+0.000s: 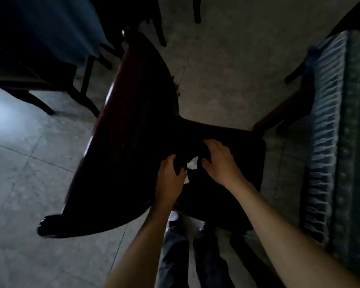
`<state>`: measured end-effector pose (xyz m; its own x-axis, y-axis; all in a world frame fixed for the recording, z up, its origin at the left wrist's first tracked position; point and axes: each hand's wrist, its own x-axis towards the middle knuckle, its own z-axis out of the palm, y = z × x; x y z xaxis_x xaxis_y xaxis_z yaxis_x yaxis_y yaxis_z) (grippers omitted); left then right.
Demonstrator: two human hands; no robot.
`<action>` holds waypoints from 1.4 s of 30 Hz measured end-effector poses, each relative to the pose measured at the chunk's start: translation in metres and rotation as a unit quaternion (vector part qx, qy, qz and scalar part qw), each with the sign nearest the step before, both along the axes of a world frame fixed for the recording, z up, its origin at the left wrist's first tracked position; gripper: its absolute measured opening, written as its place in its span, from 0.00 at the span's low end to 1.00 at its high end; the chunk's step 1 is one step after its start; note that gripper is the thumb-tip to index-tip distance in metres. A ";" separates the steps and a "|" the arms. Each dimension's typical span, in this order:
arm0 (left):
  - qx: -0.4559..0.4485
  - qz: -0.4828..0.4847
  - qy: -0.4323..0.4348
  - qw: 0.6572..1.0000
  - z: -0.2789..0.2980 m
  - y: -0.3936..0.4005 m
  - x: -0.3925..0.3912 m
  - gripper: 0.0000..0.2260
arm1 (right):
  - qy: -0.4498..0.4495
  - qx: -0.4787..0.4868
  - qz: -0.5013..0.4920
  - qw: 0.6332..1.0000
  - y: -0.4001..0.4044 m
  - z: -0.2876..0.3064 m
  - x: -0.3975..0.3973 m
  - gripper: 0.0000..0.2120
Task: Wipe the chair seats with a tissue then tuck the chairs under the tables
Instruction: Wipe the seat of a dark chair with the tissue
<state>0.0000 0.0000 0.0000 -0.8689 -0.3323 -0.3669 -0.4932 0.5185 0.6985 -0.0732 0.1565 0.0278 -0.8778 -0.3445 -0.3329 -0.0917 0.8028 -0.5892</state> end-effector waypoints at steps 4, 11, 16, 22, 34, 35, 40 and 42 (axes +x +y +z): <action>-0.023 0.025 -0.078 0.996 -0.052 0.003 -0.002 0.24 | -0.009 0.012 -0.004 1.000 0.000 -0.053 -0.007 0.25; -0.052 0.031 -0.114 0.992 -0.140 0.003 0.004 0.24 | -0.013 0.025 0.022 0.999 0.001 -0.151 -0.008 0.25; -0.003 0.049 -0.106 0.993 -0.182 0.009 0.005 0.24 | -0.025 0.028 0.041 0.998 -0.005 -0.200 -0.011 0.28; -0.040 0.008 -0.113 0.993 -0.206 0.011 0.007 0.25 | -0.012 0.052 0.054 0.997 -0.016 -0.223 -0.009 0.28; -0.041 -0.019 -0.070 0.996 -0.221 0.017 0.018 0.09 | -0.008 0.028 0.081 0.996 -0.009 -0.251 0.005 0.04; -0.042 -0.020 -0.060 0.997 -0.222 0.018 0.018 0.08 | -0.006 0.019 0.077 0.997 -0.007 -0.252 0.006 0.03; 0.002 0.068 -0.049 0.997 -0.226 0.017 0.013 0.06 | -0.030 -0.017 -0.001 0.999 -0.002 -0.251 0.010 0.03; 0.064 0.104 -0.059 0.991 -0.227 0.018 0.012 0.09 | -0.057 -0.038 -0.052 0.996 -0.002 -0.250 0.010 0.05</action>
